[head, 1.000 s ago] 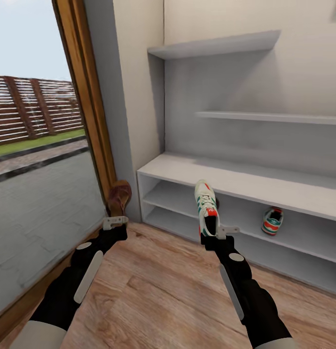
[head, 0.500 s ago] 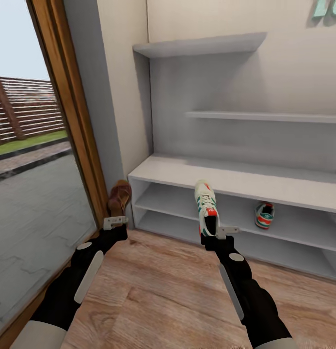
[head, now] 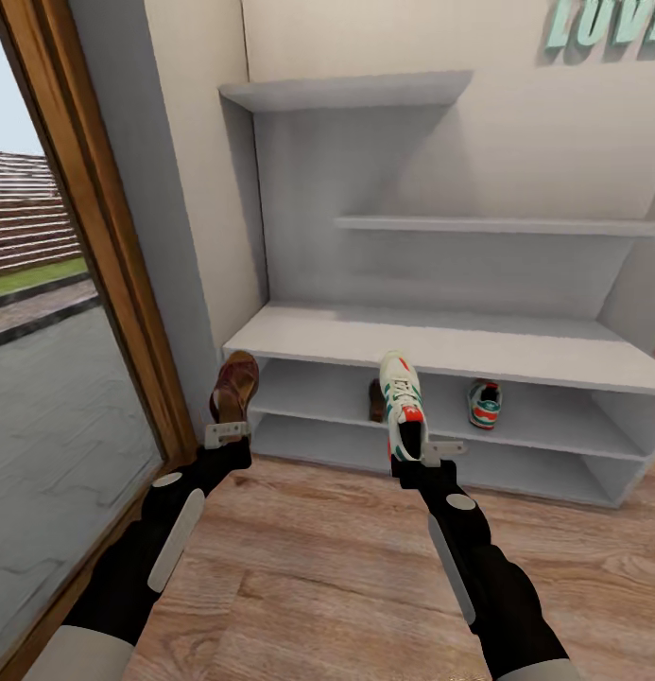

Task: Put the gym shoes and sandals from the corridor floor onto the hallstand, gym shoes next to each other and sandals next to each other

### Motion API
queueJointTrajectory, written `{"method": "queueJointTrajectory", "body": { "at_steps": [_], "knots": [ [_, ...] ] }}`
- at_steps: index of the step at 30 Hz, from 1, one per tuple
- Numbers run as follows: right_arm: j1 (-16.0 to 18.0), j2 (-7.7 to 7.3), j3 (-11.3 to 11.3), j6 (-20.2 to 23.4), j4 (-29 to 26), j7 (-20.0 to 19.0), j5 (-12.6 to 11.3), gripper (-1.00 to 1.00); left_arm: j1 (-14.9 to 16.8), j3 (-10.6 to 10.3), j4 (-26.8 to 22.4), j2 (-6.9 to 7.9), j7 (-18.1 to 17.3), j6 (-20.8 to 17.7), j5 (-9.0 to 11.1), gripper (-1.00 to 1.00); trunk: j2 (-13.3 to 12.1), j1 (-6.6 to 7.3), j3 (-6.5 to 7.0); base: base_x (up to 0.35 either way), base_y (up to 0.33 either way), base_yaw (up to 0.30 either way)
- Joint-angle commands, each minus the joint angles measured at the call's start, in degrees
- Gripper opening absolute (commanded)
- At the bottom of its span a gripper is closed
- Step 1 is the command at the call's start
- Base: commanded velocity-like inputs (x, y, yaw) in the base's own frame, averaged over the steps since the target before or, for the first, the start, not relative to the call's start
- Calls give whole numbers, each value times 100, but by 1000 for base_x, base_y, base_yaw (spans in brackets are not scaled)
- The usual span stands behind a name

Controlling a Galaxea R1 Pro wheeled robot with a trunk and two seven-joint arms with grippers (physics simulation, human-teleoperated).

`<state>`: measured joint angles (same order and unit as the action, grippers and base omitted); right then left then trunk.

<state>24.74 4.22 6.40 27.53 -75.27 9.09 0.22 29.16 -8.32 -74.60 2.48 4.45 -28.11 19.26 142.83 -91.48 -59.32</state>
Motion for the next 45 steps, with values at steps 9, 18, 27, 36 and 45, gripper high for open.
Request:
{"method": "queueJointTrajectory", "body": {
  "at_steps": [9, 18, 27, 36, 45],
  "knots": [
    [5, 0, 10, 36, -5, 31, 4, -100, 2, -13, -10, -25, 34, -27, 43, -100, 2, 1, -6, -40, 4, -265],
    [5, 0, 9, 35, -5, 31, 4, -100, 2, -12, -10, -71, 33, -27, 43, -100, 2, 1, -6, -157, 92, -178],
    [5, 0, 10, 37, -5, 31, 4, -100, 2, -13, -10, -72, 33, -27, 43, -100, 2, 1, -6, -33, 23, -10],
    [5, 0, 9, 36, -5, 31, 4, -100, 2, -12, -2, -72, 29, -19, 51, -100, 2, 1, -6, -108, 129, 0],
    [5, -37, -57, 34, -6, 28, -47, -100, 2, -12, 180, -72, 25, -17, 46, -100, 2, 1, -6, -1, 1, 0]
  ]
}}
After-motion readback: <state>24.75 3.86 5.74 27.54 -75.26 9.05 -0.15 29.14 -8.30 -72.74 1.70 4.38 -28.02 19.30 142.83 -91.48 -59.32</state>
